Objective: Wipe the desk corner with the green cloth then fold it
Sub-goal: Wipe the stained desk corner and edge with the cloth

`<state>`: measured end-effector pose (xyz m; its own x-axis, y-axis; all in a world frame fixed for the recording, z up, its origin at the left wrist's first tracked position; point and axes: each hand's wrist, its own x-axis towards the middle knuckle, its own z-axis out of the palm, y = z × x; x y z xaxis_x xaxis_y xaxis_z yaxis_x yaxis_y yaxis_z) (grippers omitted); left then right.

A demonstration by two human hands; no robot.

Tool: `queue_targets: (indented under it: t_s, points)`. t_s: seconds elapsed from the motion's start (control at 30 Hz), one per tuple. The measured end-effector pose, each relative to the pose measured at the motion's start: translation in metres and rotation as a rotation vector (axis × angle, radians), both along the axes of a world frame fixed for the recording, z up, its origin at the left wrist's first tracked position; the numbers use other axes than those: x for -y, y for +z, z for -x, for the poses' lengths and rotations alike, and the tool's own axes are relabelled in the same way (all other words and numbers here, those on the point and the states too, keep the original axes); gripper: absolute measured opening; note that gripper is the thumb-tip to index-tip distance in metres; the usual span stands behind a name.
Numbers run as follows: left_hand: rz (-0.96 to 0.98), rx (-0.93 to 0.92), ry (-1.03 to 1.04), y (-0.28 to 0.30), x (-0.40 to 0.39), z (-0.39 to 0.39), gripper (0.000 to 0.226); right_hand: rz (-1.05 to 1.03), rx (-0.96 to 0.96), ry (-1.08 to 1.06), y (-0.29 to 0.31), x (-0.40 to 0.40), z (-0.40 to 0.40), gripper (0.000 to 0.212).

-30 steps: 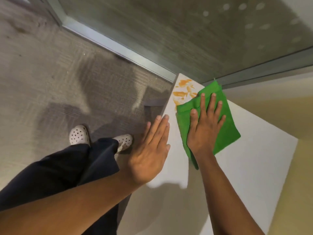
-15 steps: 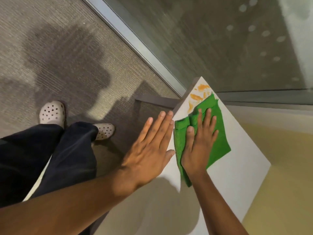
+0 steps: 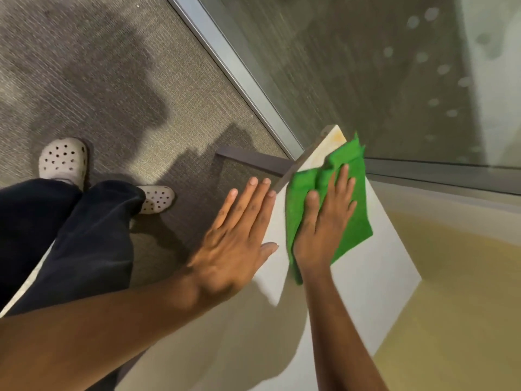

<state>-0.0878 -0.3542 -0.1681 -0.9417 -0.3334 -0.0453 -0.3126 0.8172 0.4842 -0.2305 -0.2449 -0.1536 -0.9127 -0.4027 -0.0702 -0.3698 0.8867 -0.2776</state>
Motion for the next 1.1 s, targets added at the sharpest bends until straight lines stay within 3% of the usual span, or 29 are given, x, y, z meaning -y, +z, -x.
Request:
queue_targets:
  t_s: [0.17,0.43,0.6,0.8,0.9,1.1]
  points:
    - [-0.002,-0.066,0.072,-0.006,-0.009,-0.004,0.087,-0.150,0.025,0.119,0.004,-0.014,-0.013,0.081]
    - [-0.059,-0.049,0.149,-0.006,-0.012,-0.005,0.090,-0.036,-0.064,-0.080,-0.002,0.075,0.060,0.058]
    - [0.084,-0.080,0.140,-0.002,-0.012,-0.011,0.086,0.139,-0.058,-0.066,-0.003,0.072,0.105,0.044]
    - [0.169,-0.228,0.131,-0.008,-0.018,-0.023,0.070,0.036,-0.053,-0.439,0.001,0.016,0.106,0.050]
    - [0.059,-0.235,0.148,-0.010,-0.020,-0.025,0.069,0.057,-0.073,-0.311,0.000,0.007,0.056,0.055]
    - [-0.029,-0.232,0.208,-0.016,-0.027,-0.027,0.079,-0.068,0.028,0.207,0.002,-0.015,-0.011,0.058]
